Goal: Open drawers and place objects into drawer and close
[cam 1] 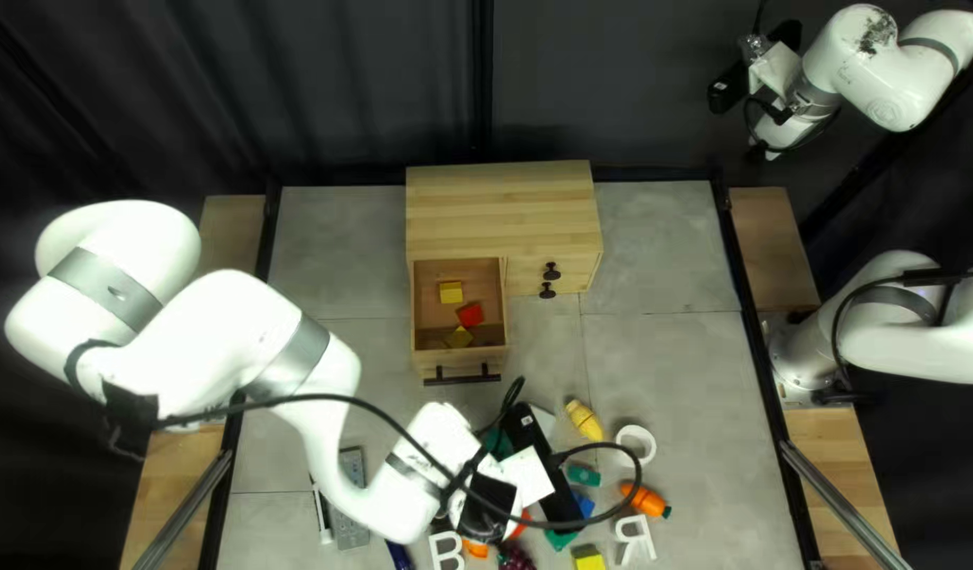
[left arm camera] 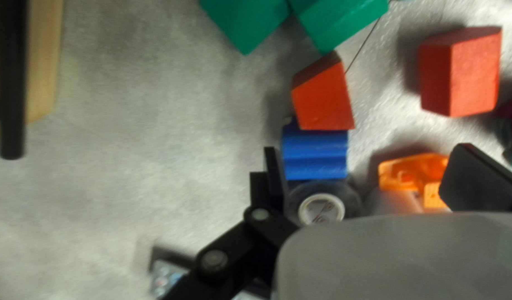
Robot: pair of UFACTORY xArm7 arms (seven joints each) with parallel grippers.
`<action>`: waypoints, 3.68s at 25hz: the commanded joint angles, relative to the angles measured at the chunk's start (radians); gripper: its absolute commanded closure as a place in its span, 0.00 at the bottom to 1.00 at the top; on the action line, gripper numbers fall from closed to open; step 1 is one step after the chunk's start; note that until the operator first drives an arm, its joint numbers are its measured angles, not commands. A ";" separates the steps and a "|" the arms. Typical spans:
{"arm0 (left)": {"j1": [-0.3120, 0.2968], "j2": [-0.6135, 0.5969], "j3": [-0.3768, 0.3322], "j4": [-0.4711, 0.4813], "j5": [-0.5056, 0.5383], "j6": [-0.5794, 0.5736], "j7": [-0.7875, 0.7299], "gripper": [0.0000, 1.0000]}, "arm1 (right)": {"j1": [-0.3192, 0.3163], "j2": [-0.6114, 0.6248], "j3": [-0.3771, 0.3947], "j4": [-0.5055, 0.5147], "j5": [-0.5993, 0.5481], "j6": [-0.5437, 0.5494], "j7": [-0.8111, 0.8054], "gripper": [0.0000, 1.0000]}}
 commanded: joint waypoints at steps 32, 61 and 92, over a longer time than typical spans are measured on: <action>0.019 -0.042 0.041 -0.106 0.049 -0.123 -0.031 0.28 | 0.000 0.000 0.000 0.000 0.000 0.000 0.000 0.00; 0.043 -0.354 0.048 0.079 0.119 0.480 0.394 1.00 | 0.000 0.000 0.000 0.000 0.000 0.000 0.000 0.00; 0.053 -0.524 0.060 -0.228 0.026 0.287 0.619 0.00 | 0.000 0.000 0.000 0.000 0.000 0.000 0.000 0.00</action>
